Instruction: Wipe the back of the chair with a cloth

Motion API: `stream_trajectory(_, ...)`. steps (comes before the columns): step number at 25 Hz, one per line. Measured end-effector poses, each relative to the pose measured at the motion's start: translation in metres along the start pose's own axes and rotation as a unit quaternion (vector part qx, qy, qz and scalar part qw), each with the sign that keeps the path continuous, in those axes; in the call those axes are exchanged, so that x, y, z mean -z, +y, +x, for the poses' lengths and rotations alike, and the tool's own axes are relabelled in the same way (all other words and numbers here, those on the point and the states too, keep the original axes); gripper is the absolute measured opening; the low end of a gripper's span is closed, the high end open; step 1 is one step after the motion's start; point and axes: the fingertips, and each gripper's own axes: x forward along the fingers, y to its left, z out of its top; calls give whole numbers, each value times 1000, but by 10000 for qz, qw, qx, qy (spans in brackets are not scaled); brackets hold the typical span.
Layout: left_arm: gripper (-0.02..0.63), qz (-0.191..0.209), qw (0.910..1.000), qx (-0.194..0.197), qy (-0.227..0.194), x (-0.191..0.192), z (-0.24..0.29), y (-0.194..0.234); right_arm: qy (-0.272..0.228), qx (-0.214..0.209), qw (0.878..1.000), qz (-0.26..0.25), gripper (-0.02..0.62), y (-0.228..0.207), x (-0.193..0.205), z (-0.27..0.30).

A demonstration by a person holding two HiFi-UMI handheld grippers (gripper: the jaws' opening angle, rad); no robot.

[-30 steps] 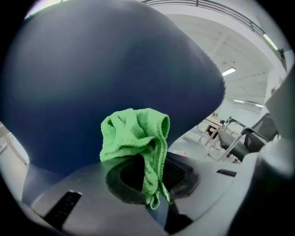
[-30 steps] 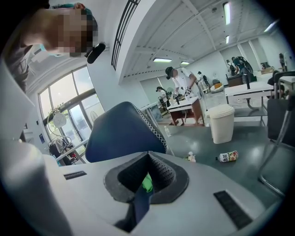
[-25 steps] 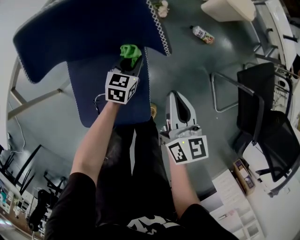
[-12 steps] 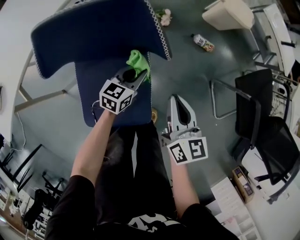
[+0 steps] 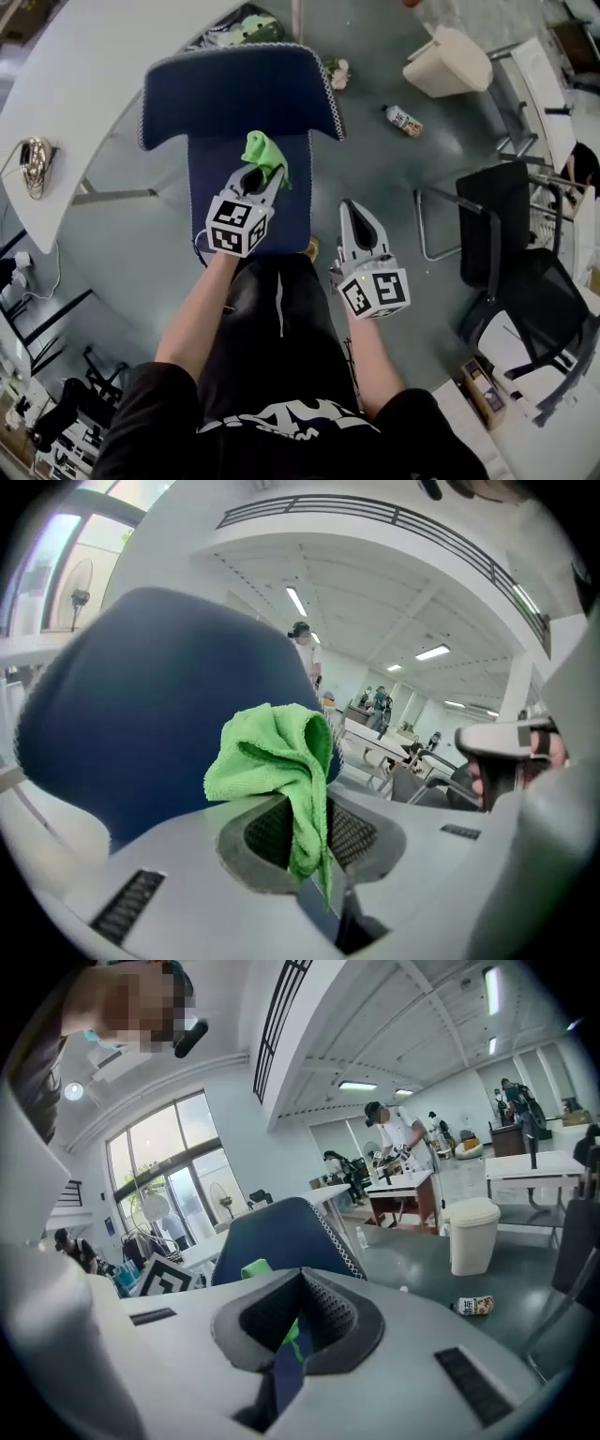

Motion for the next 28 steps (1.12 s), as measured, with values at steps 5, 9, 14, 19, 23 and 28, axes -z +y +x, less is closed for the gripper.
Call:
stream_trajectory(5, 64, -77, 9996, -165, -216, -55, -61, -28, -12, -204, 9998, -76, -3, 27, -32, -20)
stream_trajectory(9, 64, -64, 9990, -124, -417, -98, -102, -57, -145, -306, 9994, -62, -3, 45, -62, -38)
stream_trajectory(14, 64, 76, 9977, -142, -655, -135, -154, -82, -235, -515, 9982, -197, -3, 78, -83, -51)
stream_trajectory(19, 64, 333, 9951, -133, -924, -166, -203, -93, -460, -798, 9951, -368, -3, 119, -112, -60)
stream_trajectory(23, 64, 487, 9910, 82, -1243, -189, -231, -113, -602, -961, 9916, -616, -3, 134, -137, -80)
stream_trajectory(28, 65, 762, 9861, 278, -1448, -195, -260, -129, -829, -914, 9895, -748, -3, 139, -158, -111)
